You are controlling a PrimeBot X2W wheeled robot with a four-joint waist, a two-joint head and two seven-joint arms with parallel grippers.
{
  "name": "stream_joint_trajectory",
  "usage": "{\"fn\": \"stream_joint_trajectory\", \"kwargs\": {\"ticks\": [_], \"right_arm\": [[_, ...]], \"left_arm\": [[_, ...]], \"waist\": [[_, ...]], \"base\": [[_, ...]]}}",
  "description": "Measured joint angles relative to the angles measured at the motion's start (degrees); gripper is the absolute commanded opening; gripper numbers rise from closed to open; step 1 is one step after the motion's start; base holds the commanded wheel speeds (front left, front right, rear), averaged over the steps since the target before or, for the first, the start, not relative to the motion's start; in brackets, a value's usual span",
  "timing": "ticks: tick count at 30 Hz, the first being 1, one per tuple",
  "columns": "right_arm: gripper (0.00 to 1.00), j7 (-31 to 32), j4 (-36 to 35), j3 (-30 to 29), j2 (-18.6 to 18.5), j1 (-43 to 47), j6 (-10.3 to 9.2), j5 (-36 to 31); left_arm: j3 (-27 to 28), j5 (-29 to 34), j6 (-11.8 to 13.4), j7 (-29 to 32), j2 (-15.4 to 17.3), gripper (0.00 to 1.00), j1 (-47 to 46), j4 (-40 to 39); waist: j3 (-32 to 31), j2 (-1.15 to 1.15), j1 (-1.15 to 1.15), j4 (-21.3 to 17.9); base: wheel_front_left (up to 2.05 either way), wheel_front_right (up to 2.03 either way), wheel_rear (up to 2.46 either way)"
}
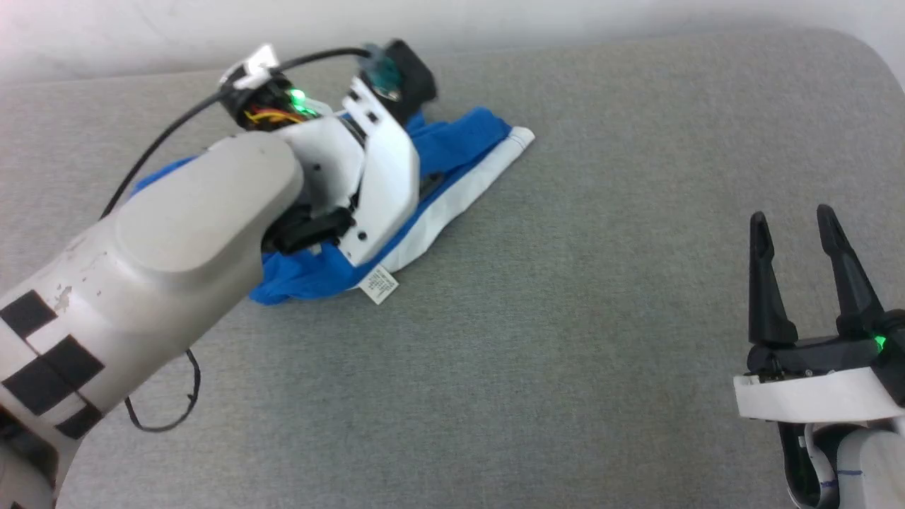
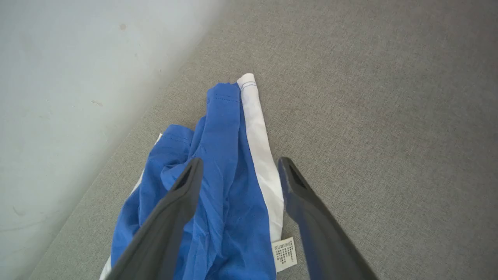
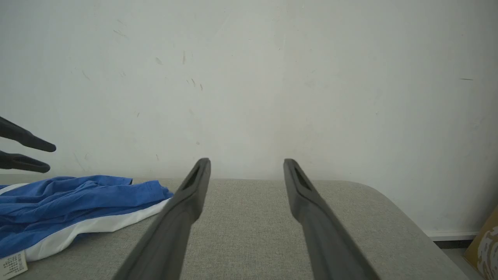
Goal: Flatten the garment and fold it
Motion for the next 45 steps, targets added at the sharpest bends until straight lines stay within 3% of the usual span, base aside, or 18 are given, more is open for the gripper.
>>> {"fn": "stream_joint_trajectory", "kwargs": {"ticks": [4, 7, 17, 23, 24, 25, 26, 32, 38, 45], "right_arm": [[1.00, 0.0, 0.0, 0.3, 0.0, -1.0, 0.00, 0.5], [1.00, 0.0, 0.0, 0.7, 0.0, -2.2, 0.00, 0.8], [1.00, 0.0, -0.4, 1.0, 0.0, -5.7, 0.00, 1.4], [1.00, 0.0, -0.3, 0.9, 0.0, -5.9, 0.00, 1.7], [1.00, 0.0, -0.2, 0.8, 0.0, -5.9, 0.00, 1.7], [1.00, 0.0, -0.2, 0.7, 0.0, -5.8, 0.00, 1.7], [1.00, 0.0, -0.1, 0.7, 0.0, -5.8, 0.00, 1.6], [1.00, 0.0, 0.4, -0.1, 0.0, -5.4, 0.01, 0.3], [1.00, 0.0, 1.1, -0.6, 0.0, -3.4, 0.00, -0.3], [1.00, 0.0, 1.3, -0.6, 0.0, -1.4, 0.00, -0.4]], "left_arm": [[0.0, 1.6, 0.0, 8.7, 0.6, 1.00, 1.3, -5.6], [-0.2, 2.5, 0.0, 11.9, 0.3, 1.00, 3.1, -6.8], [-0.2, 11.3, 0.0, 12.1, -0.7, 1.00, 4.0, 2.5], [1.3, 11.1, 0.0, 12.0, -1.4, 1.00, 3.9, 3.6], [1.4, 11.2, 0.0, 11.3, -1.5, 0.56, 4.0, 3.5], [1.3, 11.2, 0.0, 10.1, -1.6, 0.20, 4.0, 3.6], [1.3, 11.2, 0.0, 9.1, -1.8, 0.00, 4.0, 3.6], [0.1, 11.9, 0.0, 2.3, -2.4, 0.00, 5.6, 1.4], [-0.1, 12.7, 0.0, -2.7, -2.1, 0.00, 8.7, -6.4], [-0.3, 16.7, 0.0, -0.2, -3.4, 0.00, 23.3, -15.4]], "waist": [[1.7, 0.00, 0.00, -1.4], [3.1, 0.00, 0.01, -2.4], [8.2, 0.00, 0.01, -5.6], [10.5, 0.00, 0.00, -6.5], [10.6, 0.00, 0.00, -6.4], [10.6, 0.00, 0.00, -6.3], [10.6, 0.00, 0.00, -6.1], [8.8, 0.00, 0.01, -4.5], [4.8, 0.00, 0.01, -2.4], [0.2, 0.00, -0.01, -0.8]], "base": [[0.00, 0.00, 0.00], [0.00, 0.00, 0.00], [0.00, 0.00, 0.00], [0.00, 0.00, 0.00], [0.00, 0.00, 0.00], [0.00, 0.00, 0.00], [0.00, 0.00, 0.00], [0.00, 0.00, 0.00], [0.00, 0.00, 0.00], [0.00, 0.00, 0.00]]}}
